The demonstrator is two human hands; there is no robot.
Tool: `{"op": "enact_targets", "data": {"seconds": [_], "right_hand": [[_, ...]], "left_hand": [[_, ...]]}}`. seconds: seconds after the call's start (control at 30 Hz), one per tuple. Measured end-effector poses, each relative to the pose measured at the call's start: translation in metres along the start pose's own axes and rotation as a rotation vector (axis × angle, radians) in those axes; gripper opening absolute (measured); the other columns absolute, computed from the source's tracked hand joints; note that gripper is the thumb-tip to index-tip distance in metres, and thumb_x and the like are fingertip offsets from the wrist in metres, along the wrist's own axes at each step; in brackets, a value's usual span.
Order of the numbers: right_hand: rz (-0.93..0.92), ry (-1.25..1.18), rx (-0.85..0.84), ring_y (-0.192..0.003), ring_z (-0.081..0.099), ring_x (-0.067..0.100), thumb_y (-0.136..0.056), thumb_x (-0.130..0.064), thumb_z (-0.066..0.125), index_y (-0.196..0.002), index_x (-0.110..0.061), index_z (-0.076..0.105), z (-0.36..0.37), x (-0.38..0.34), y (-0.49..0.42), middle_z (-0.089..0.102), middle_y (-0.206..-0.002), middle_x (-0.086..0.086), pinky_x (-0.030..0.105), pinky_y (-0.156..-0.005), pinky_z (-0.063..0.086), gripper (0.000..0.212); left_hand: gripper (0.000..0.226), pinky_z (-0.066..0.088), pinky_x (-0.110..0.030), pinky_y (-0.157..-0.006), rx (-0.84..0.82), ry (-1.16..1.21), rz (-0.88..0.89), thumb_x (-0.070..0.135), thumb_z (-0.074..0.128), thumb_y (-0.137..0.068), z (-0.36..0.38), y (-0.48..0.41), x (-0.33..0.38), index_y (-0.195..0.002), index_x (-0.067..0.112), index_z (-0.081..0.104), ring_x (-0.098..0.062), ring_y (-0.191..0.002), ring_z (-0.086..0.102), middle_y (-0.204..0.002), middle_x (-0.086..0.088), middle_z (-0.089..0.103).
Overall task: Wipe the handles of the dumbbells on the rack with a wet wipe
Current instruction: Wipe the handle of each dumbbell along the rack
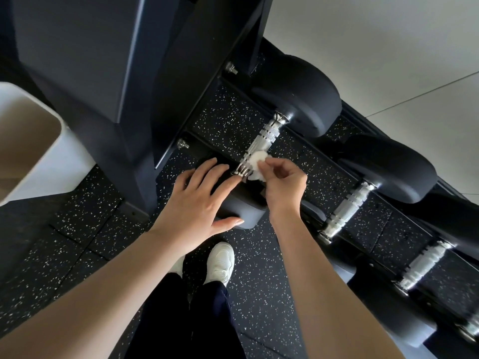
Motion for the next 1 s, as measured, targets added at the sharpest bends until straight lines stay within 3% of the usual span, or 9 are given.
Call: {"op": "enact_targets", "data": {"seconds": [0.3, 0.43, 0.53, 0.63, 0.83, 1.0], "right_hand": [[-0.023, -0.227, 0.189, -0.085, 0.066, 0.013, -0.082, -0.01, 0.069, -0.083, -0.013, 0.063, 0.0, -0.037, -0.038, 0.068, -0.087, 0.002, 0.021, -0.08, 0.053, 0.007], [0.023, -0.329, 0.074, -0.077, 0.066, 0.01, -0.087, -0.011, 0.064, -0.096, -0.009, 0.058, 0.007, -0.025, -0.035, 0.066, -0.068, -0.005, 0.034, -0.087, 0.053, 0.011], [0.042, -0.4, -0.006, -0.065, 0.061, 0.003, -0.09, -0.01, 0.059, -0.1, -0.007, 0.053, 0.008, -0.025, -0.034, 0.063, -0.059, -0.009, 0.028, -0.078, 0.052, 0.011], [0.075, -0.522, -0.096, -0.067, 0.059, 0.004, -0.092, -0.006, 0.054, -0.095, -0.012, 0.05, 0.008, -0.026, -0.038, 0.062, -0.058, -0.011, 0.028, -0.082, 0.05, 0.008], [0.15, -0.794, -0.239, -0.059, 0.048, 0.008, -0.091, 0.007, 0.047, -0.082, -0.014, 0.048, 0.013, -0.017, -0.051, 0.054, -0.062, -0.002, 0.02, -0.067, 0.046, 0.022], [0.13, -0.811, -0.352, -0.057, 0.048, 0.005, -0.09, 0.009, 0.047, -0.084, -0.011, 0.048, 0.012, -0.011, -0.058, 0.05, -0.066, 0.0, 0.015, -0.062, 0.047, 0.021]], "left_hand": [[0.068, 0.034, -0.046, -0.099, 0.004, -0.008, 0.003, 0.063, 0.042, -0.083, -0.001, 0.001, 0.001, -0.133, 0.017, 0.048, -0.031, -0.133, 0.042, -0.134, -0.011, 0.052], [0.067, 0.035, -0.047, -0.098, 0.002, -0.007, 0.003, 0.063, 0.041, -0.083, -0.001, 0.001, 0.0, -0.133, 0.018, 0.046, -0.031, -0.132, 0.042, -0.134, -0.011, 0.052], [0.067, 0.036, -0.048, -0.098, 0.003, 0.001, 0.005, 0.063, 0.042, -0.083, -0.001, 0.0, 0.0, -0.133, 0.018, 0.046, -0.031, -0.132, 0.043, -0.134, -0.011, 0.052], [0.068, 0.036, -0.048, -0.098, 0.006, -0.003, 0.012, 0.063, 0.042, -0.083, -0.001, 0.0, 0.0, -0.133, 0.018, 0.047, -0.031, -0.132, 0.043, -0.134, -0.011, 0.051], [0.068, 0.035, -0.048, -0.097, 0.025, -0.021, 0.019, 0.063, 0.041, -0.083, 0.001, 0.0, 0.0, -0.134, 0.018, 0.046, -0.031, -0.132, 0.043, -0.135, -0.011, 0.051], [0.068, 0.036, -0.05, -0.096, 0.041, 0.001, 0.015, 0.063, 0.041, -0.082, 0.003, 0.0, 0.0, -0.134, 0.02, 0.042, -0.032, -0.132, 0.043, -0.136, -0.011, 0.051]]}}
Point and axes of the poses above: each hand's wrist, its own y-axis away from the middle knuckle, its own z-axis out of the palm, x = y × z, the point moved 4 cm from there along -y, towards the middle knuckle
